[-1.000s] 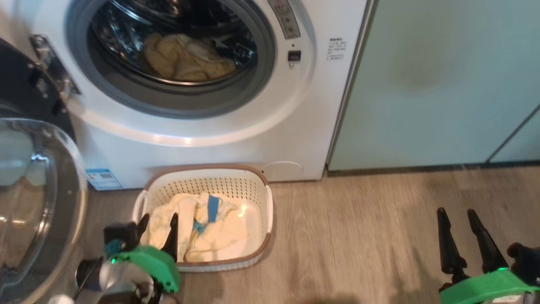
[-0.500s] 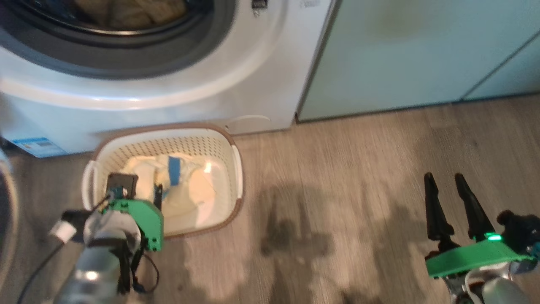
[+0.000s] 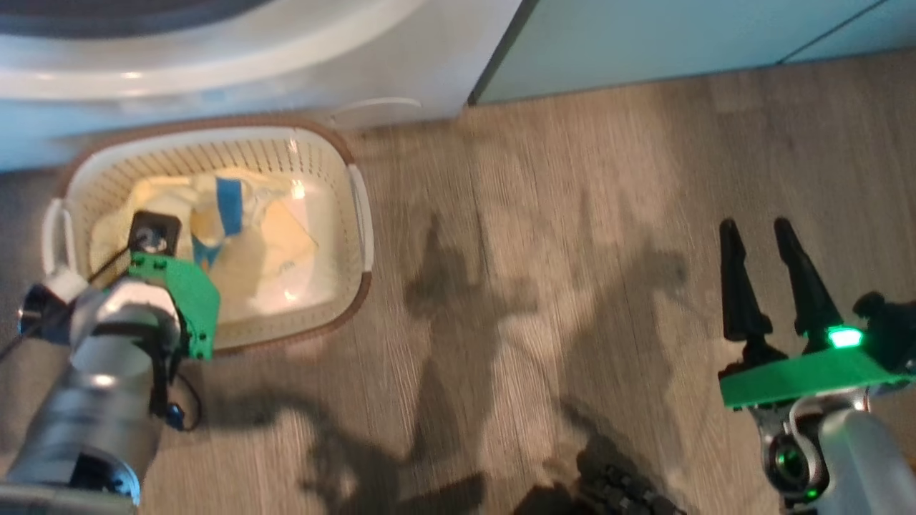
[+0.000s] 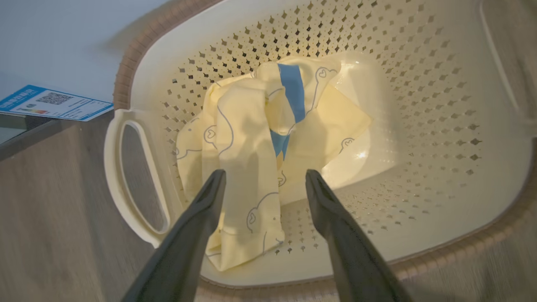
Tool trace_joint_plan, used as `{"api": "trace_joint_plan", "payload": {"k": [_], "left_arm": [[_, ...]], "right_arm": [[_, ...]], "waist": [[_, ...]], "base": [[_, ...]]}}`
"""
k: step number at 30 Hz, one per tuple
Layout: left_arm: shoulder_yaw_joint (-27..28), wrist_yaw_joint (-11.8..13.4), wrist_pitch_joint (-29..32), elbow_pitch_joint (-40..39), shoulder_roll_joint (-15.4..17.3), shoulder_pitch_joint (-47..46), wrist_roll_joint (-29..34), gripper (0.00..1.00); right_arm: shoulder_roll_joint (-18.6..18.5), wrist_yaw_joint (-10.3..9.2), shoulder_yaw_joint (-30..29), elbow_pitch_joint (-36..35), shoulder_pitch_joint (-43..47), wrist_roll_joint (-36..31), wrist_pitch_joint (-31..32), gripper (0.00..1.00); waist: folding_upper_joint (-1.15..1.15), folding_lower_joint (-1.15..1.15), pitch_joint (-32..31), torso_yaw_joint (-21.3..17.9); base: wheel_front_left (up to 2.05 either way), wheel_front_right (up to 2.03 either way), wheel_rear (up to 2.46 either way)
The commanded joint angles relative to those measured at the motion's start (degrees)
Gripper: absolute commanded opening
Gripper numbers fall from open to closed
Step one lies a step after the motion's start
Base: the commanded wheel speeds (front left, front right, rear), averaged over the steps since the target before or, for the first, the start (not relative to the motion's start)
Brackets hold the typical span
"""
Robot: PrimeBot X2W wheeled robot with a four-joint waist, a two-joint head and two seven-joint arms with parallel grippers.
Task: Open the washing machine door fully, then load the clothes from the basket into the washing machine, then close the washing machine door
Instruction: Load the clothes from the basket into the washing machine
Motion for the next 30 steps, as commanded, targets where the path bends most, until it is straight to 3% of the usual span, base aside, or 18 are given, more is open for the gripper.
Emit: {"api": "trace_joint_plan", "payload": {"k": [1, 12, 23, 30], "left_arm": [[0.5, 0.6, 0.5, -0.4, 2.6, -1.4, 0.8, 1.0], [-2.9, 2.6, 4.8, 0.6, 5.0, -8.0, 3.2, 1.0], [-6.1, 3.7, 6.5, 0.9, 6.9, -11.8, 5.3, 1.0], [-7.5, 7.1, 9.6, 0.9, 9.0, -14.1, 6.4, 1.0]], "right_arm": [[-0.2, 0.25, 0.9, -1.9, -1.0, -0.2, -0.5, 1.0], [0.0, 0.25, 2.7, -3.0, -4.8, 0.6, -0.5, 1.0], [0.0, 0.25, 4.0, -3.2, -7.2, 2.3, -0.5, 1.0], [0.0, 0.25, 5.2, -3.4, -8.4, 3.1, -0.5, 1.0]], "waist": [[0.0, -0.01, 3.4, -0.2], [0.0, -0.01, 12.0, -1.4], [0.0, -0.01, 16.5, -2.8], [0.0, -0.01, 19.3, -3.7]], "base": [[0.0, 0.0, 0.0], [0.0, 0.0, 0.0], [0.0, 0.0, 0.0], [0.0, 0.0, 0.0]]}}
